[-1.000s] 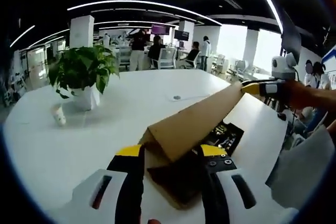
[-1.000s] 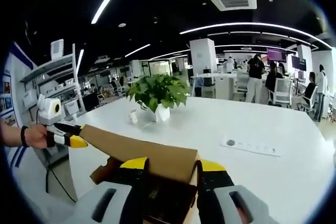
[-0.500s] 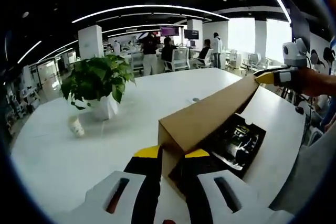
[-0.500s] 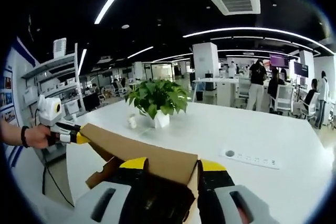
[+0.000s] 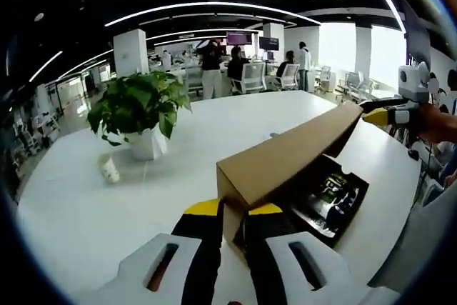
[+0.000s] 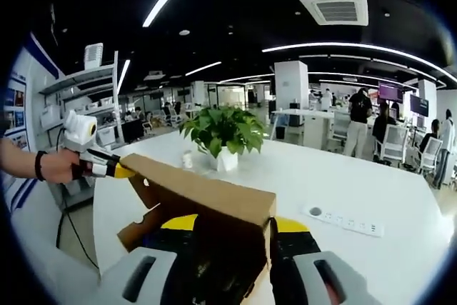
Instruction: Operate the shoe box by opening the lid, removing the specified soft item, and placing it in the target area until the item is outside and the box remains undamaged.
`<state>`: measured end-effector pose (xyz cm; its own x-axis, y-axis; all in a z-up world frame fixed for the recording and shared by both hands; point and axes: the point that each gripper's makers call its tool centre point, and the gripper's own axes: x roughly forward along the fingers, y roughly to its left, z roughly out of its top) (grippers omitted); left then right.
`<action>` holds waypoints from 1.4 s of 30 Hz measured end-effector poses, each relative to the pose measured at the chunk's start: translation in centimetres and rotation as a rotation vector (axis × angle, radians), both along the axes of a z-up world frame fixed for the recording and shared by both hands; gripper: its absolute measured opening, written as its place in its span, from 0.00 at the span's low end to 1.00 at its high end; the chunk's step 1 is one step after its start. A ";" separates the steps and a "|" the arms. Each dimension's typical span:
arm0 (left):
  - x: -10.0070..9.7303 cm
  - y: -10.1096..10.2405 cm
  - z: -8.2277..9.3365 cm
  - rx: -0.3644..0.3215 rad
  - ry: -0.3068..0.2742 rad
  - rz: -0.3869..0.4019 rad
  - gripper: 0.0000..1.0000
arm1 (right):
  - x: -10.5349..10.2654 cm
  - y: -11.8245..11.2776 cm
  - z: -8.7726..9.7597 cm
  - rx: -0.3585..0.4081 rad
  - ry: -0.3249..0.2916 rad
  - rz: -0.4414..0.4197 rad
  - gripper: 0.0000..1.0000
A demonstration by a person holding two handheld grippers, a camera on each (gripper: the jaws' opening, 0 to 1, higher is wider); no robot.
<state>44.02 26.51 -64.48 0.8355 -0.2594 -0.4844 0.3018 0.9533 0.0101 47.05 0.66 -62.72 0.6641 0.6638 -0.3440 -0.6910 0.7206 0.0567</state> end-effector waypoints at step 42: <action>3.3 1.5 -3.9 -0.026 0.058 0.047 0.04 | 7.7 -1.0 -6.3 -0.028 0.120 -0.197 0.00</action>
<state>47.28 28.00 -68.43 0.8180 -0.2337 -0.5256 0.2563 0.9661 -0.0308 54.70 -0.33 -69.03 0.7330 0.5147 -0.4447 -0.5268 0.8432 0.1076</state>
